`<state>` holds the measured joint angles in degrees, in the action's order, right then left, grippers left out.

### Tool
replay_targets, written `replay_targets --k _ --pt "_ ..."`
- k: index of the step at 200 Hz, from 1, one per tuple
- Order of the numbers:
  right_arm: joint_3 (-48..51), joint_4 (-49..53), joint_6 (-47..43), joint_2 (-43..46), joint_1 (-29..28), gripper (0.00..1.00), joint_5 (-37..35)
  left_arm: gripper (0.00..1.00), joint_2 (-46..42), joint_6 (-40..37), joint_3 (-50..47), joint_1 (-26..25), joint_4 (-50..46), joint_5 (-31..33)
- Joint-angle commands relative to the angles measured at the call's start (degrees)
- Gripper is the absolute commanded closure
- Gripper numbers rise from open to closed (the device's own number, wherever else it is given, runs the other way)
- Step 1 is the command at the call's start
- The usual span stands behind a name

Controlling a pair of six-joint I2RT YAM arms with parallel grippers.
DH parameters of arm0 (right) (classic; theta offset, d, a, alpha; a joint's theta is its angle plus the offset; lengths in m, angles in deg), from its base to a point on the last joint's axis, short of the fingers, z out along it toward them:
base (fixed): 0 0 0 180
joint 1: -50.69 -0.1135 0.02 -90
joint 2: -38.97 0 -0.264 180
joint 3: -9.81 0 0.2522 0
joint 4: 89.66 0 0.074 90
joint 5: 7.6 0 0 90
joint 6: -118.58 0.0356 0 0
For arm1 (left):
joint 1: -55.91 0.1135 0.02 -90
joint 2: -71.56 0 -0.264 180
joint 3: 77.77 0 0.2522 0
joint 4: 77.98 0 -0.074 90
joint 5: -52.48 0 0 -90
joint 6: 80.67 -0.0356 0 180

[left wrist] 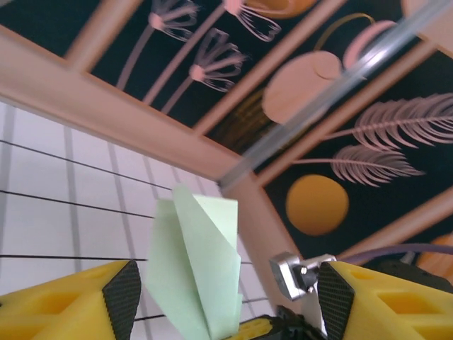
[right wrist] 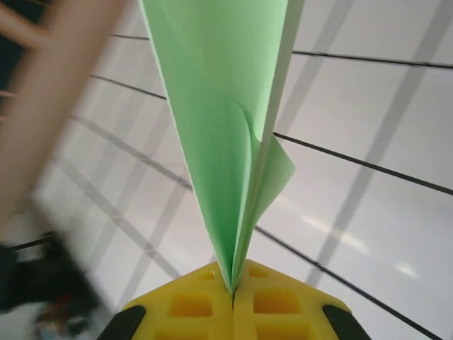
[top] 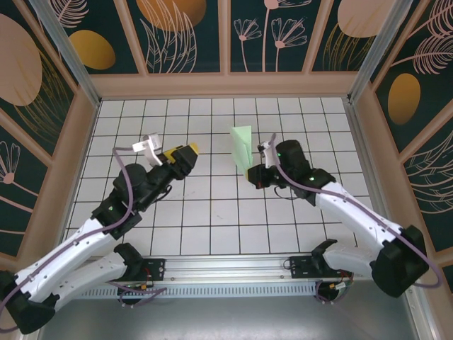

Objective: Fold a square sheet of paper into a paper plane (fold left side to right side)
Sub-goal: Turn over the paper at the center of the table.

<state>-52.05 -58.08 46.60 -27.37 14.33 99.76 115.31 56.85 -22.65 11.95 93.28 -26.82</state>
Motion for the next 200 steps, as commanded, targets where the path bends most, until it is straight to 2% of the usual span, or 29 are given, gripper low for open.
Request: replay_targets --k 1,19,40,92,141,152,169,200 --pt "-4.3 14.9 -0.2 -4.7 -5.5 0.94 -30.1 0.3 -2.5 -1.3 -1.6 -0.5 -10.7 10.9" --pt "-7.0 20.6 2.7 -9.4 -10.2 0.94 -43.7 0.3 -4.5 -1.0 -2.1 -0.5 -13.5 14.0" --pt "-9.4 25.9 6.2 -14.2 -14.2 0.94 -54.7 0.3 -5.9 -1.2 -2.7 -0.5 -14.2 15.2" --pt "-12.7 33.8 10.6 -29.5 -20.3 0.94 -66.8 0.29 -6.0 -1.2 -3.5 -0.5 -13.3 15.5" --pt "-16.5 32.9 10.5 -43.0 -24.8 0.94 -65.2 0.29 -4.9 -1.2 -3.9 -0.5 -12.4 14.5" --pt "-17.0 31.6 9.6 -44.1 -25.5 0.87 -63.0 0.29 -4.6 -1.2 -3.8 -0.6 -12.3 14.4" --pt "-17.5 30.2 8.6 -44.5 -26.3 0.69 -59.2 0.28 -3.8 -1.3 -3.8 -0.5 -12.2 13.9" --pt "-16.9 26.9 5.8 -40.8 -27.9 0.44 -51.1 0.27 -2.6 -1.6 -3.5 -0.4 -11.9 13.1"
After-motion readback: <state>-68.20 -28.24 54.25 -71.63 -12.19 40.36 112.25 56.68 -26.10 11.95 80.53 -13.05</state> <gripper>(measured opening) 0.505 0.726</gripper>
